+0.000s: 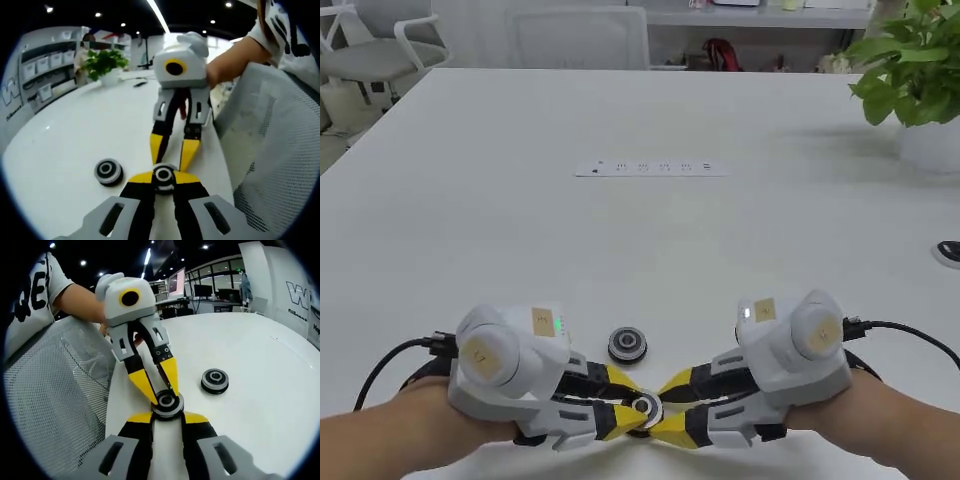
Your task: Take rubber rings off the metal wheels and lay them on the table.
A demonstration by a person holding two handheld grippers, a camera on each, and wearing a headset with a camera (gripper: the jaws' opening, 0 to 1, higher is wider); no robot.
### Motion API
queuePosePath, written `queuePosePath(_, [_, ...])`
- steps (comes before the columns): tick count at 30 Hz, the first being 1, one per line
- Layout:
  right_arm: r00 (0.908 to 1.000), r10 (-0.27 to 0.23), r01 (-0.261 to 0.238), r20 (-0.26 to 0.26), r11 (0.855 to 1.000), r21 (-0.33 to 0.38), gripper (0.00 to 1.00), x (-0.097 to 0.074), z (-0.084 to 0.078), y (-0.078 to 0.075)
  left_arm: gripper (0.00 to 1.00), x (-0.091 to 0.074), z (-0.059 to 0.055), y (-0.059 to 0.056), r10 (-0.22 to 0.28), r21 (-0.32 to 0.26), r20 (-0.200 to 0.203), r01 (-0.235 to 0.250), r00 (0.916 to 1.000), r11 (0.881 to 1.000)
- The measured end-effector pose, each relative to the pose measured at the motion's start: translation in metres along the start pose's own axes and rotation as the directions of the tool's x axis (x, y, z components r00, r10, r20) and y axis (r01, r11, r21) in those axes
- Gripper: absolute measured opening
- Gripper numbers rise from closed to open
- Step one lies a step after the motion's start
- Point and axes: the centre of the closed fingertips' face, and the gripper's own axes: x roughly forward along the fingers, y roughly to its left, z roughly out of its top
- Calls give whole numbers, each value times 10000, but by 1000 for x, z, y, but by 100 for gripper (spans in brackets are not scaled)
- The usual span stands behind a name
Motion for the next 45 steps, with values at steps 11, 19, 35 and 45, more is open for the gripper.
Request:
queuePosePath(11, [9999, -15, 17, -106, 9998, 203, 7, -3, -6, -1, 13, -1, 0, -1, 31, -59, 52, -31, 10000, 10000])
queuePosePath(19, [9999, -67, 77, -153, 9979, 643, 0, -4, -7, -3, 13, -1, -1, -1, 107, 52, -5, -107, 9999, 9999])
queuePosePath(35, [9979, -452, 331, 467, 9719, 2332, 0, -13, -1, -11, 12, -2, -1, 0, 279, 159, -119, -278, 9995, 9995])
queuePosePath(45, [9946, -540, 254, 884, 9543, 2977, 0, -13, 7, -12, 12, -1, 0, 0, 419, 195, -276, -413, 9987, 9990])
